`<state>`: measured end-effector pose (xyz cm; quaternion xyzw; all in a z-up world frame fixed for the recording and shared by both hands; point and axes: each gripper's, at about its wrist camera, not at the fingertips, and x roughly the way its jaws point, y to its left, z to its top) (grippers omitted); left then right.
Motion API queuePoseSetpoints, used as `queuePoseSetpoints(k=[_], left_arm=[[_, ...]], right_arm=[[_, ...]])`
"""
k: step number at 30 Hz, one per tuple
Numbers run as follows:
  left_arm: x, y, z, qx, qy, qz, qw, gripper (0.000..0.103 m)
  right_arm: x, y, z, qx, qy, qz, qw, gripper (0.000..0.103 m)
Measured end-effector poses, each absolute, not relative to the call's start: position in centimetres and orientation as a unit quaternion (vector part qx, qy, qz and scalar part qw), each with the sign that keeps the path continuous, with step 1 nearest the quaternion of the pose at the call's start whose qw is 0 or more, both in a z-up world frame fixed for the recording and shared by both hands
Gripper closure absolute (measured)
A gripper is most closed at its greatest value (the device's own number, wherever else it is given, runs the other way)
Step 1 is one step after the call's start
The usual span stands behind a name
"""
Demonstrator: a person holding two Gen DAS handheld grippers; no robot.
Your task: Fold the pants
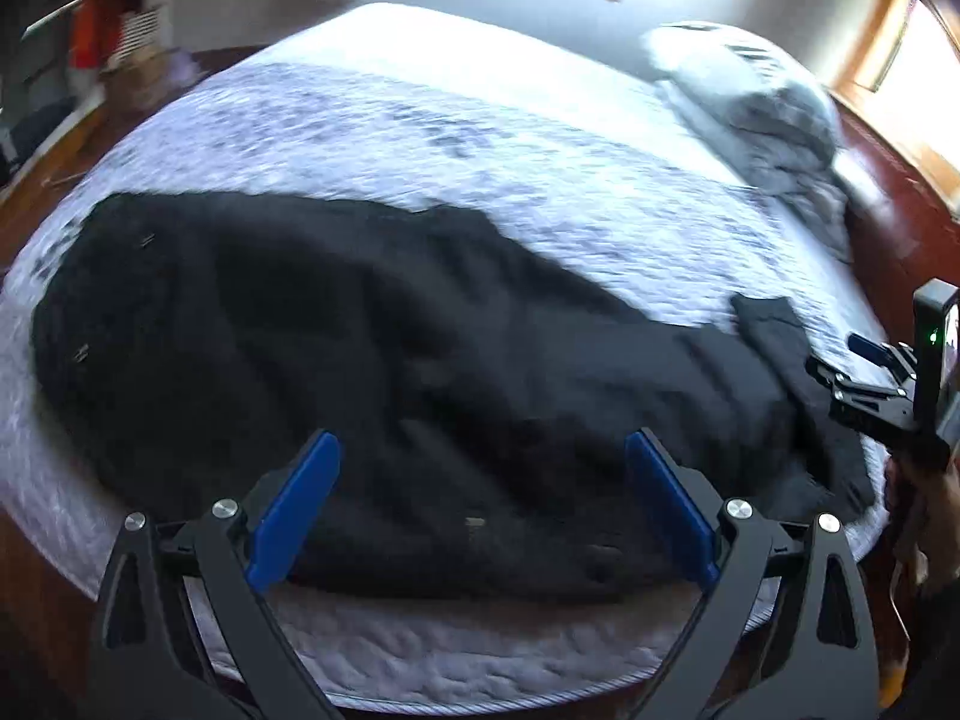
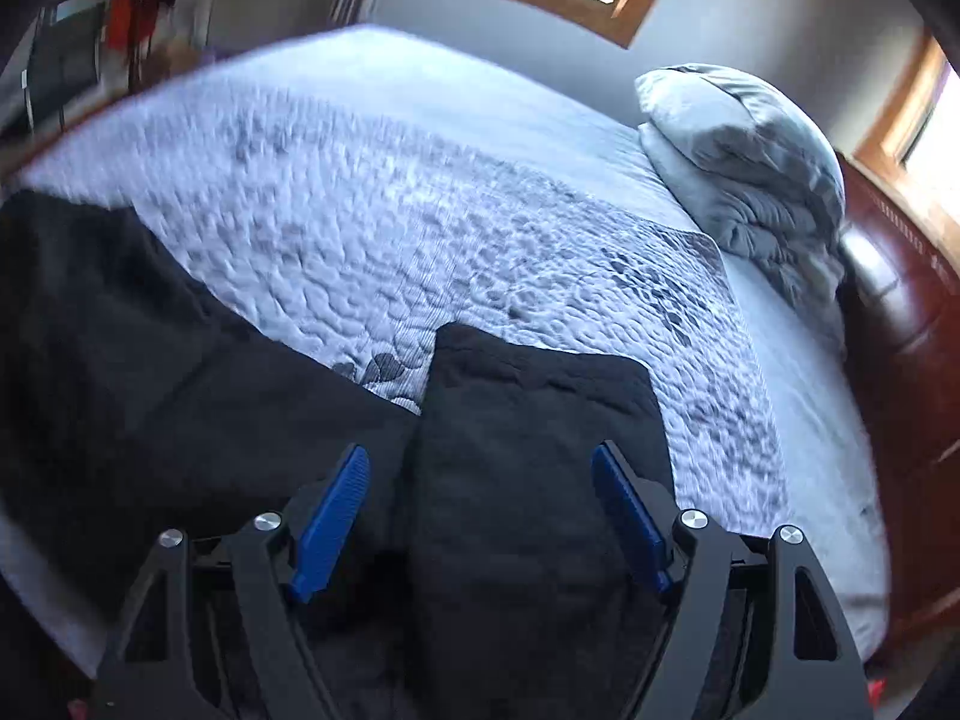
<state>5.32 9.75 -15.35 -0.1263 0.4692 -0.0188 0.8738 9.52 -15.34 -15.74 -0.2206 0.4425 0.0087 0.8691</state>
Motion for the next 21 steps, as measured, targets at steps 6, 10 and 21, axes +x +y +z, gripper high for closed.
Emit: queuePoseSetpoints(k=[6,10,21], left_arm=[[5.4,10.8,-17.8,-0.117,0.494,0.0,0.862,0.007],[4.9,11.2,-18.9,-0.115,0.503,0.001,0.856,0.007],[5.0,10.1,-20.0,-0.069,0.513,0.003,0.856,0.006]], right_arm=[[12.6,-14.6,-20.9,-0.276,0.497,-0.067,0.82,0.026],[13.1,-16.9,-21.1,-0.234,0.511,-0.084,0.823,0.066],[6.5,-29.1,-12.7,0.091,0.438,-0.067,0.892,0.092]])
